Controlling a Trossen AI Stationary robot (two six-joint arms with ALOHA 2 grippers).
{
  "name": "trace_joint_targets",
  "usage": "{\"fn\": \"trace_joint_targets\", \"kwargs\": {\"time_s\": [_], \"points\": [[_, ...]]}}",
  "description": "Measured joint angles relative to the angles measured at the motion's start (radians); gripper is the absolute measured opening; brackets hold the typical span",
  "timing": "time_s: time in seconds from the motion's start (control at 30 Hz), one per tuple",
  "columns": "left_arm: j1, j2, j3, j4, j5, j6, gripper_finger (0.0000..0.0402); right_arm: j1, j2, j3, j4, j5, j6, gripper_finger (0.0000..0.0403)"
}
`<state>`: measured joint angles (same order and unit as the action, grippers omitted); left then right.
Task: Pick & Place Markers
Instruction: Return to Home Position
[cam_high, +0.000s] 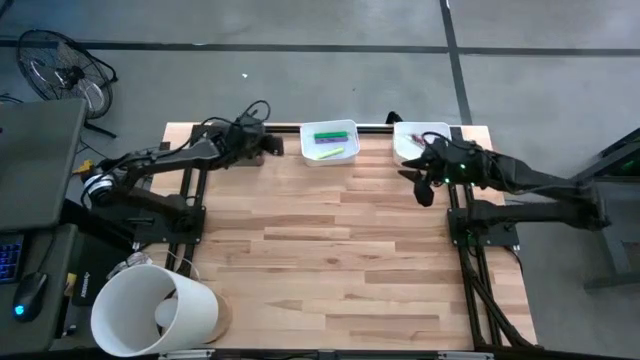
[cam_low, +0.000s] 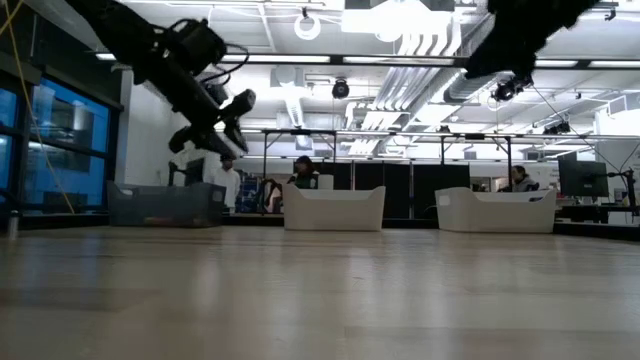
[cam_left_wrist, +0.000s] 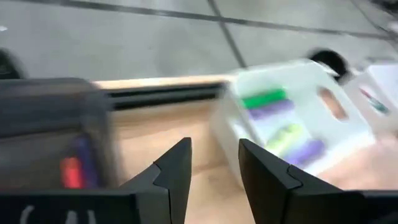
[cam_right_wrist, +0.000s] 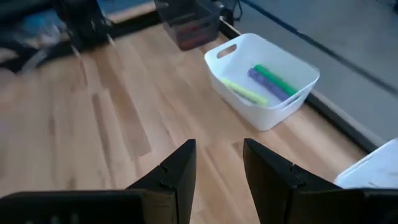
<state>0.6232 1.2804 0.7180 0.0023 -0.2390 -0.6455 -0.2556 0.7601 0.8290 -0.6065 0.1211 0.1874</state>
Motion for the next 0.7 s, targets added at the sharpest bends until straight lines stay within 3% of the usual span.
{"fn": "trace_joint_targets", "kwargs": {"time_s": [0.23, 0.47, 0.7], "points": [[-0.201, -0.047, -0.021, 0.091, 0.015, 0.064, 0.0131, -0.04, -0.234, -0.291, 0.176, -0.08, 0.176, 0.0122], [-0.372, -0.066, -0.242, 0.604, 0.01, 0.034, 0.0131, -0.041, -0.367, -0.466, 0.365, -0.145, 0.248, 0.0122], [-0.415, -0.096, -0.471, 1.026, -0.091, -0.04, 0.0131, -0.062, -0.453, -0.519, 0.442, -0.137, 0.226, 0.0122]]}}
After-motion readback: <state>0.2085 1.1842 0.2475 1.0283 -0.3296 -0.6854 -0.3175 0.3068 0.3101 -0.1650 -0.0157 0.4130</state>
